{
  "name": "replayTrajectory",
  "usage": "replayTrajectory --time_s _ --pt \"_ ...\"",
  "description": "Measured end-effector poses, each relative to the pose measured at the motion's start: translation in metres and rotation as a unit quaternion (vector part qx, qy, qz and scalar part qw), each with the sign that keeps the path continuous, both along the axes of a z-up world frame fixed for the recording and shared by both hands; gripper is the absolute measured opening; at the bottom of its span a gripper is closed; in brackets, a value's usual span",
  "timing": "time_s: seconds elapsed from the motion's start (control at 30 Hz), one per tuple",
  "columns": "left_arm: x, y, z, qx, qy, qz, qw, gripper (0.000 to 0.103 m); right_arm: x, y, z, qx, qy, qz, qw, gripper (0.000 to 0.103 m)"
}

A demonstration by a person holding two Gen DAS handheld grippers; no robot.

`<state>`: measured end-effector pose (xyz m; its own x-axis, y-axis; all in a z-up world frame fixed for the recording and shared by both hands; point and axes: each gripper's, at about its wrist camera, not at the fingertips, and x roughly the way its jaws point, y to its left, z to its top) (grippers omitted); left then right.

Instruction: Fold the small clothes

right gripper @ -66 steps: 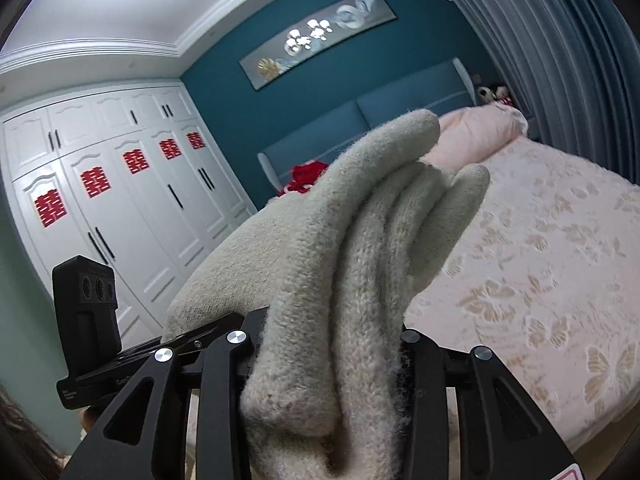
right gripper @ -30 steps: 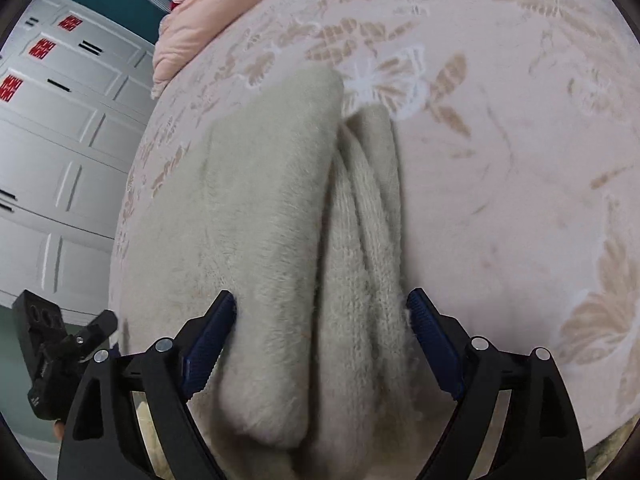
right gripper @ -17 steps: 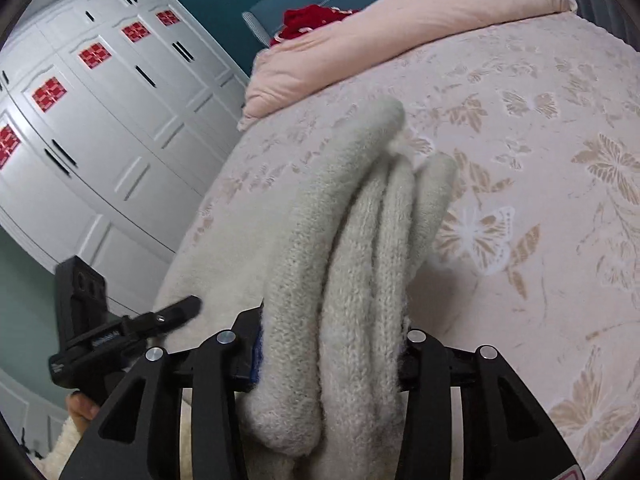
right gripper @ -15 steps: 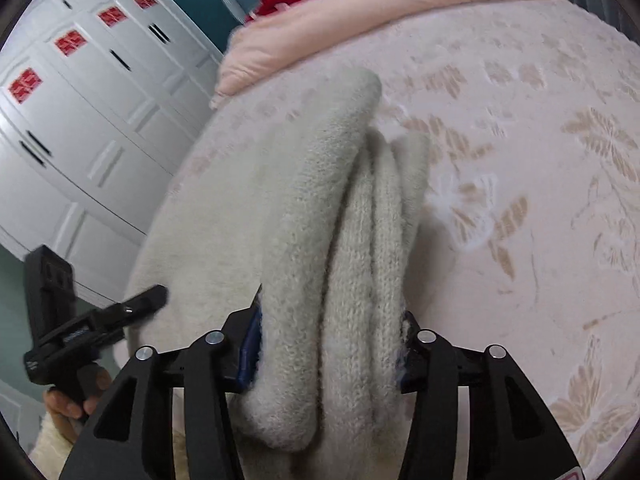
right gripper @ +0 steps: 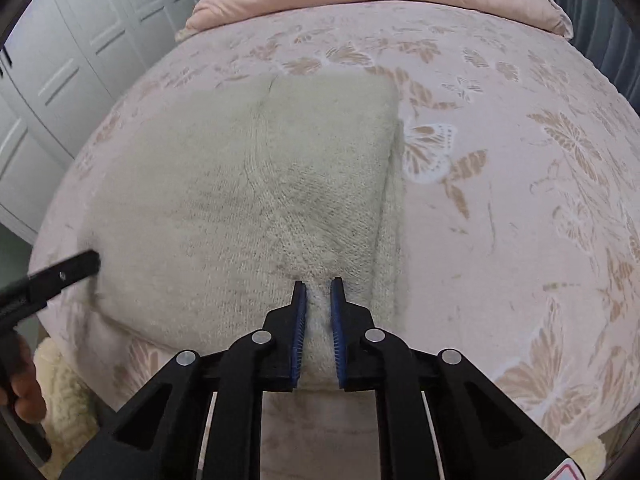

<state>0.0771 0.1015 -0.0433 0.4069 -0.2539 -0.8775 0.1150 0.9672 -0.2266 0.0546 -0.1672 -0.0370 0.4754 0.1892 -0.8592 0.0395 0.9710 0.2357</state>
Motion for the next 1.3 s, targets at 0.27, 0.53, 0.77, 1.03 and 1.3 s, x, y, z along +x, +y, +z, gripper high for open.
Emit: replayTrajectory --time_s 0.27,0.53,0.77,1.03,1.3 --pt "-0.02 -0.016 0.012 0.046 -0.017 -0.02 0.9986 0.072 -0.007 -0.002 -0.016 -0.023 0.028 -0.01 0.999 0.015" --pt "-0.047 -0.031 0.031 0.066 -0.057 -0.019 0.996 0.083 -0.057 0.008 0.04 -0.036 -0.059 -0.06 0.996 0.063" --pt "-0.072 -0.045 0.035 0.086 -0.095 -0.009 0.9917 0.091 -0.106 0.005 0.027 -0.079 -0.081 -0.128 0.985 0.075" --pt "-0.103 -0.059 0.011 0.121 -0.109 -0.006 0.9866 0.092 -0.128 0.012 0.005 -0.127 -0.089 -0.121 0.98 0.08" --pt "-0.12 -0.064 -0.011 0.136 -0.111 -0.008 0.9844 0.093 -0.139 0.02 -0.012 -0.124 -0.079 -0.108 0.983 0.081"
